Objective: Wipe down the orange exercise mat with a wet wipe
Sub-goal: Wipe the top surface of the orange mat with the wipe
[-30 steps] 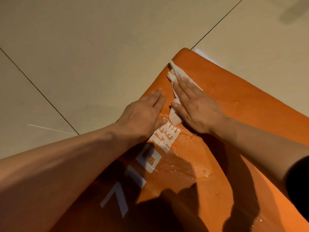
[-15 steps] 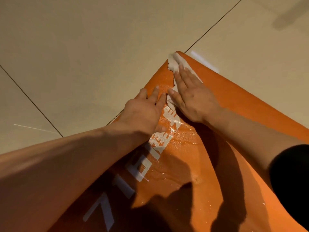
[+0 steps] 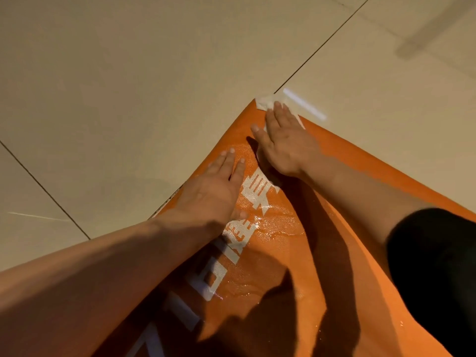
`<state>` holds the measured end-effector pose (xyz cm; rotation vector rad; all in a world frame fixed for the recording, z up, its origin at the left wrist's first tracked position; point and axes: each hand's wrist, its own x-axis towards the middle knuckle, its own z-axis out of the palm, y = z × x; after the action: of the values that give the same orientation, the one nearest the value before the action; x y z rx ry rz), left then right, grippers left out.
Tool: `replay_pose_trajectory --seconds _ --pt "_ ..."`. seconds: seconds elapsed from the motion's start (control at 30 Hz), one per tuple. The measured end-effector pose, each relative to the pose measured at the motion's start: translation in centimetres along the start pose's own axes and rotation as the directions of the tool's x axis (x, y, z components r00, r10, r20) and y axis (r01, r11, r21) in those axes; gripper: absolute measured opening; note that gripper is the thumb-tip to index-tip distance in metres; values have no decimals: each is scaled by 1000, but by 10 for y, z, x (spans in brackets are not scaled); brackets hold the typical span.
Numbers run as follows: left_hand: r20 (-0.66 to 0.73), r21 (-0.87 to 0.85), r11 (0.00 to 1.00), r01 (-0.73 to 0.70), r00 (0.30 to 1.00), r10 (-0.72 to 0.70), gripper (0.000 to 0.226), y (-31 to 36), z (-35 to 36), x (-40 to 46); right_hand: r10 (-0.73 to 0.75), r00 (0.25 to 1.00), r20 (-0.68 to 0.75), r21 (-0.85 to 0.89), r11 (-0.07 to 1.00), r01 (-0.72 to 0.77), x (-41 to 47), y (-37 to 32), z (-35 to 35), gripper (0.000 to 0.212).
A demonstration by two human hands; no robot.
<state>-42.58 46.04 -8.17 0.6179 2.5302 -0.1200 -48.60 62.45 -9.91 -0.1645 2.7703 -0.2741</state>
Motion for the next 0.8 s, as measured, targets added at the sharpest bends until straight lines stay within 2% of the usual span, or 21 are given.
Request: replay_pose_trajectory --seconds 0.13,0.3,0.43,0.53,0.67,0.73,0.8 --pt "-48 31 999 -44 998 45 99 -3 3 -4 -27 1000 -4 -8 1000 27 31 -12 -8 70" --pt "-88 11 998 -67 994 67 97 -3 1 -8 -56 996 -65 -82 995 51 -10 28 1 74" --pt "-44 31 998 -53 998 54 97 1 -6 -6 38 996 -79 -89 995 -45 -51 51 8 82" --pt "-5 69 997 -23 1000 23 99 4 -9 -5 127 986 -112 -29 991 -131 -46 30 11 77" --pt "-8 62 998 -12 1000 13 100 2 -8 -5 28 995 -97 -34 999 -31 -29 6 14 73" --pt "-14 40 999 -7 1000 8 98 2 -7 -8 -18 997 -80 -40 999 15 -37 21 11 71" --pt "-31 38 999 -9 999 11 94 4 -4 -10 1 994 -107 -38 999 -5 -56 44 14 70"
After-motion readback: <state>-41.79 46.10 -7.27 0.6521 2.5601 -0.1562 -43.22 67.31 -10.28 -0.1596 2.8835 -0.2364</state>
